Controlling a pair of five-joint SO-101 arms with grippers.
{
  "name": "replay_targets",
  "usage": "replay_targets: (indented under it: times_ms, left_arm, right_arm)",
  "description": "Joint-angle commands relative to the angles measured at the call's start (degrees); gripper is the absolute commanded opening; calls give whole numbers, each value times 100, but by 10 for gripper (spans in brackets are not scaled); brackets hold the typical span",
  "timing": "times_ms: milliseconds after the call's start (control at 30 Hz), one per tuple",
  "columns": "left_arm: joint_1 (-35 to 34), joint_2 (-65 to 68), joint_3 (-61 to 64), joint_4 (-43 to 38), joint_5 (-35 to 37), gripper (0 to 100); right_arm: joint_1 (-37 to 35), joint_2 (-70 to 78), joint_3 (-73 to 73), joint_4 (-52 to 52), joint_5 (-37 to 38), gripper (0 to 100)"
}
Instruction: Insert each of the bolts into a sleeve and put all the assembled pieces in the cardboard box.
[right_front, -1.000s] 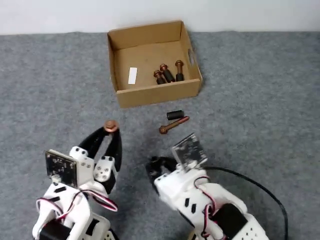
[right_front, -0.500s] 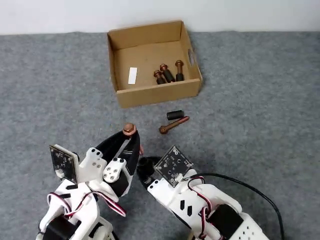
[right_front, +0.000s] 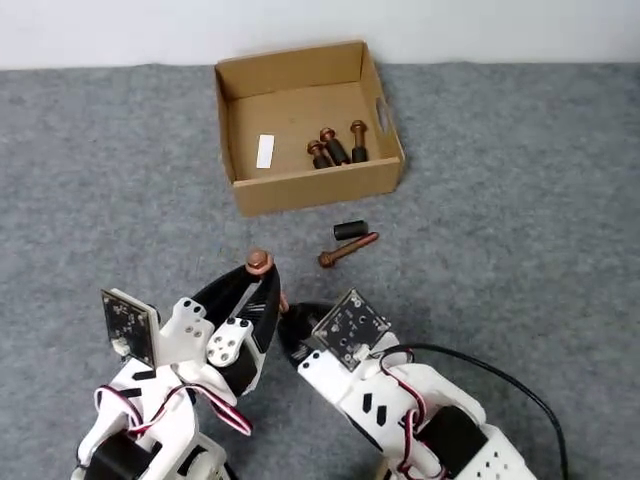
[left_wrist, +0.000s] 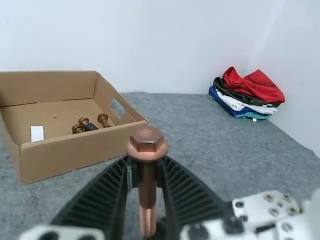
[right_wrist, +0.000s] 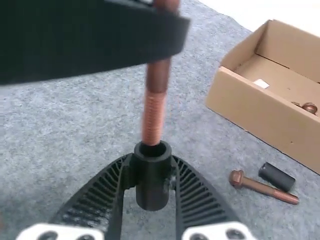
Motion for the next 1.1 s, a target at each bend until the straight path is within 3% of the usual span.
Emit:
replay_targets:
  times_ms: [0, 433, 667, 933, 1067]
  left_arm:
    - [255, -35, -75, 35, 35, 6]
    - [492, -18, 207, 44, 26, 6]
    - [475, -18, 558, 484, -9, 6]
    - [475, -18, 989, 492, -642, 9]
    - [475, -18, 1024, 615, -738, 111]
  right_arm:
    - [127, -84, -114, -145, 62, 8]
    - [92, -92, -149, -154, 62, 8]
    - [119, -92, -273, -154, 62, 8]
    - [127, -92, -325, -145, 62, 8]
    - [127, -92, -325, -127, 62, 8]
